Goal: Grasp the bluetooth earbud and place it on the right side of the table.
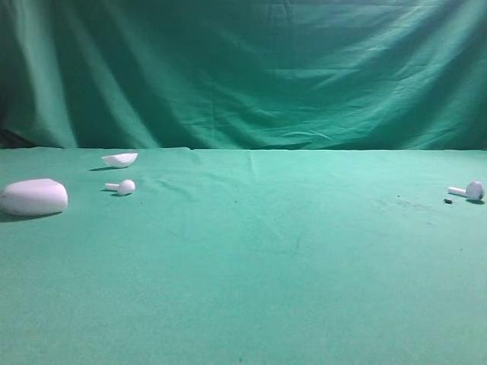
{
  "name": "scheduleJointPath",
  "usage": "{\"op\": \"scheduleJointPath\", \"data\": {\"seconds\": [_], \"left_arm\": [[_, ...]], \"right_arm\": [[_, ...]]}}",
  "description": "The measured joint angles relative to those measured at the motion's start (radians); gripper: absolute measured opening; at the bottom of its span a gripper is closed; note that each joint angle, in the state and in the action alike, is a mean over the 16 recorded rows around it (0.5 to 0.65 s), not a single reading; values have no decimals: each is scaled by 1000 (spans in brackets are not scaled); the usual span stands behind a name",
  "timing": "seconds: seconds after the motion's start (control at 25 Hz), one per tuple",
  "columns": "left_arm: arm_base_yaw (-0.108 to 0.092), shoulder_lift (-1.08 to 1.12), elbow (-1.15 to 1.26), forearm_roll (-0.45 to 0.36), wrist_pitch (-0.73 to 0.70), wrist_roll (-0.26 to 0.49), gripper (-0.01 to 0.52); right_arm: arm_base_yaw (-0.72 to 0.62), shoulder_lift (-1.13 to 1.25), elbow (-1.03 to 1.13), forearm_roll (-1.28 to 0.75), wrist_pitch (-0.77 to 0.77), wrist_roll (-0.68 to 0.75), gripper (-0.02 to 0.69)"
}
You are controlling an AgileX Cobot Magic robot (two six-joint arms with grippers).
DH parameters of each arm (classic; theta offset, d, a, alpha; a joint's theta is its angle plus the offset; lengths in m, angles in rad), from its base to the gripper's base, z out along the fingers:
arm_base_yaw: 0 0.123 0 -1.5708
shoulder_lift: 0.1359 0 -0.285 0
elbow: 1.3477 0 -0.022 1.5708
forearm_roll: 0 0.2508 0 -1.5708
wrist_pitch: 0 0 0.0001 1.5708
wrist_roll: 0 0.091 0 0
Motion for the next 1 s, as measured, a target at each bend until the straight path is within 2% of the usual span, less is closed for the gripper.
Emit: {"op": "scheduleJointPath", "data": {"seconds": [0.16, 0.56, 1.0], "left_arm": [[0, 0, 0, 0, 0, 0, 0], [0, 0, 0, 0, 0, 0, 0], [0, 0, 0, 0, 0, 0, 0]], "right_arm": [[0, -169, 74, 32, 8, 1, 0], [0, -580, 293, 120, -77, 10, 0], [-2, -765, 403, 105, -177, 13, 0]]}}
